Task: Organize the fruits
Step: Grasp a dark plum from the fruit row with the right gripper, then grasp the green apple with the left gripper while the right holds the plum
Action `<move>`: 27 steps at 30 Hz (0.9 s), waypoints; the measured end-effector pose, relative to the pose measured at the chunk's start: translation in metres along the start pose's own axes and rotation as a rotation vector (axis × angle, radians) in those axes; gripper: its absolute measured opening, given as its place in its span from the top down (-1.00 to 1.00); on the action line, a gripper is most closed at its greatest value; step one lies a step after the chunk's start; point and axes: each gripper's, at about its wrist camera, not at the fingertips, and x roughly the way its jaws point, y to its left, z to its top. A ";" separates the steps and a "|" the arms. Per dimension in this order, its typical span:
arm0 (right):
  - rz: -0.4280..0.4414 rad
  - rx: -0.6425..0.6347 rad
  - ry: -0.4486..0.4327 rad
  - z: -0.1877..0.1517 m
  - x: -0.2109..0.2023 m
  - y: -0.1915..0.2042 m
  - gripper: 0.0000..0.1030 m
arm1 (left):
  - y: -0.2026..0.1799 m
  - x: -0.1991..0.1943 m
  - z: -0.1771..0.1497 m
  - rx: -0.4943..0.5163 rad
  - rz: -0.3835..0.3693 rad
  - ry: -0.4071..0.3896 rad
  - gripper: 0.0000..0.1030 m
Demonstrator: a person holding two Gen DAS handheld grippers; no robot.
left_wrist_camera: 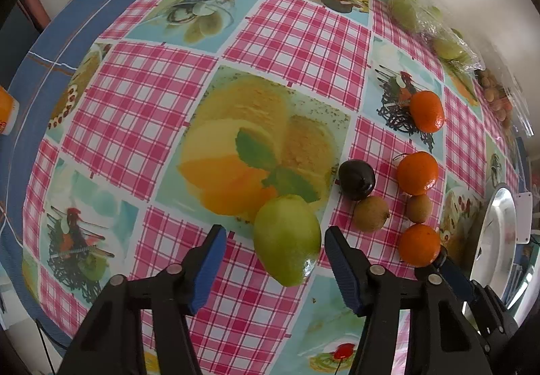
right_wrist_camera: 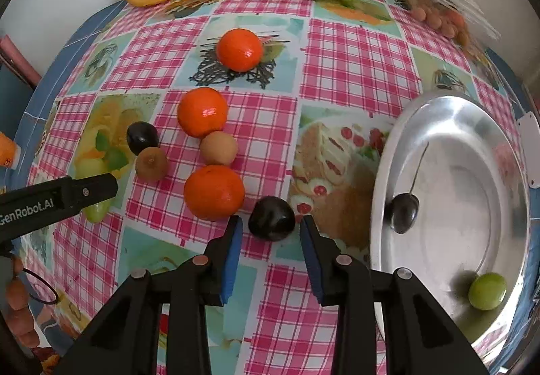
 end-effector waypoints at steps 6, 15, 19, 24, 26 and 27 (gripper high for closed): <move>0.007 -0.003 -0.019 0.003 -0.004 0.000 0.38 | -0.001 -0.002 0.000 0.003 0.002 -0.001 -0.09; 0.001 -0.004 -0.034 0.006 -0.004 -0.001 0.38 | -0.002 -0.001 -0.001 0.003 0.004 0.001 -0.01; -0.011 -0.005 -0.030 0.007 -0.001 -0.001 0.38 | -0.002 0.000 -0.001 0.004 0.002 0.004 0.13; -0.012 0.006 -0.033 0.007 -0.001 -0.004 0.43 | -0.004 0.001 -0.001 0.009 0.003 0.004 0.17; -0.011 0.009 -0.035 0.007 -0.001 -0.004 0.43 | -0.004 0.000 -0.001 0.010 0.002 0.004 0.17; -0.010 0.009 -0.036 0.007 -0.001 -0.004 0.44 | -0.004 0.000 -0.001 0.010 0.003 0.004 0.17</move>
